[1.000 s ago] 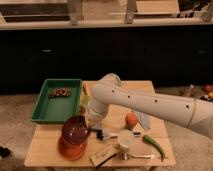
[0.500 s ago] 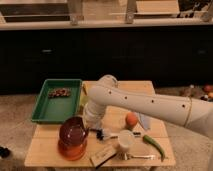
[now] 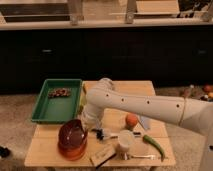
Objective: Stack bowls on top of each other
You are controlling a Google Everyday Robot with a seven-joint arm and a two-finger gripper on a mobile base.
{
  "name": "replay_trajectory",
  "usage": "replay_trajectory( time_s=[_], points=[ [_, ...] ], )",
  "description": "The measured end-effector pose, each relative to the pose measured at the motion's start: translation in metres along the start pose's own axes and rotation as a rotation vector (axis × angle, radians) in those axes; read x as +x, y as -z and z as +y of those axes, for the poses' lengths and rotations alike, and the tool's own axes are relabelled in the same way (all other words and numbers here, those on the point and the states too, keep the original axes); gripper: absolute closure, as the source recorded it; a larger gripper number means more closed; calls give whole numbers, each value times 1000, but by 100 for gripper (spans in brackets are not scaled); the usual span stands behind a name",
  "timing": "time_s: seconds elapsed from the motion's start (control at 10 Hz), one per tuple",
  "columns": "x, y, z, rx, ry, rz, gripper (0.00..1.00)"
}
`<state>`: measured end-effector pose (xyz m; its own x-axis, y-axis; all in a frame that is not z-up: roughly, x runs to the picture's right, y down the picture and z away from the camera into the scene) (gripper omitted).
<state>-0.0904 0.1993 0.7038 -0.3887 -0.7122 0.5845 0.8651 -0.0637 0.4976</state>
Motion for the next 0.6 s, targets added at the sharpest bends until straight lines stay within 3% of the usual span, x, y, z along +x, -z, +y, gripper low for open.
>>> replay_trajectory(
  time_s=[0.6],
  points=[
    [1, -17, -11, 30, 26, -34, 100]
  ],
)
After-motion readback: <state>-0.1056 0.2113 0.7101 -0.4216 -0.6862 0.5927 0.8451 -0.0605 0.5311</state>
